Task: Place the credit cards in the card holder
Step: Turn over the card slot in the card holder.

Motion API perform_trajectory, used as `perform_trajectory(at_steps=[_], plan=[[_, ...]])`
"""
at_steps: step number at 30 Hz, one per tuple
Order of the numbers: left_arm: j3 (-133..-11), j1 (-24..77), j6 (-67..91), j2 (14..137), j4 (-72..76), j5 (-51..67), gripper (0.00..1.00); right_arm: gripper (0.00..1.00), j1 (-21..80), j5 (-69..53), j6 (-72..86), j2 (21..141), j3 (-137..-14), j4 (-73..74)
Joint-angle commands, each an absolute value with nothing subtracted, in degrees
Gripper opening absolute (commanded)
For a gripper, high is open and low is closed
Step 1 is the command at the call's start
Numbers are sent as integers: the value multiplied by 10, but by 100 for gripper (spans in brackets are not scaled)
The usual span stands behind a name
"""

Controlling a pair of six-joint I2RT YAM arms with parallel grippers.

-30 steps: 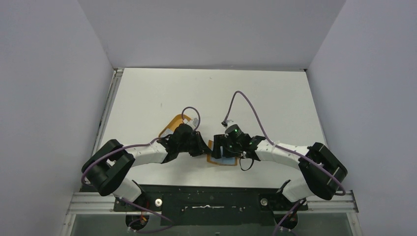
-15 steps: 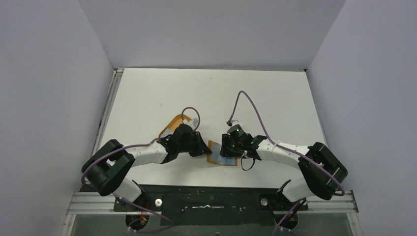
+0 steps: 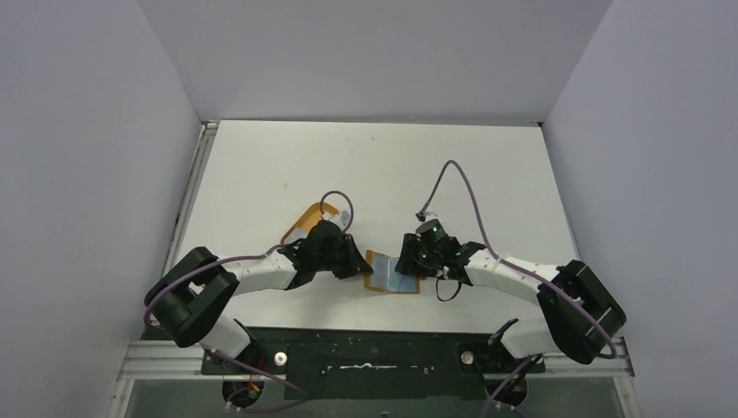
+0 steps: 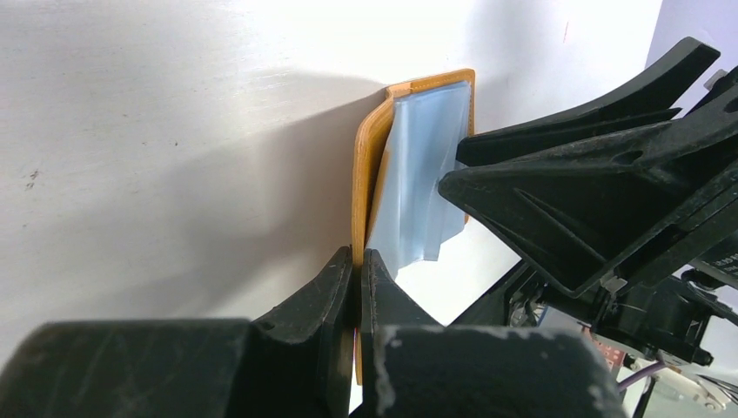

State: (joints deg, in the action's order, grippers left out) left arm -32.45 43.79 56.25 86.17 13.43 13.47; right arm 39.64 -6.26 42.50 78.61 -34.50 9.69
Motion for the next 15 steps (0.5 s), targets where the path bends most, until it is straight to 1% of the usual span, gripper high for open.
perform_trajectory(at_steps=[1, 4, 6, 13, 15], plan=[[-332, 438, 539, 864, 109, 123, 0, 44, 377, -105, 444, 770, -316, 59], [-331, 438, 537, 865, 109, 122, 0, 49, 362, -163, 466, 769, -296, 6], [-331, 438, 537, 867, 111, 122, 0, 51, 356, -181, 479, 767, -290, -27], [-335, 438, 536, 867, 107, 121, 0, 51, 350, -196, 481, 772, -299, -32], [-336, 439, 535, 867, 106, 121, 0, 53, 347, -203, 486, 772, -295, -42]])
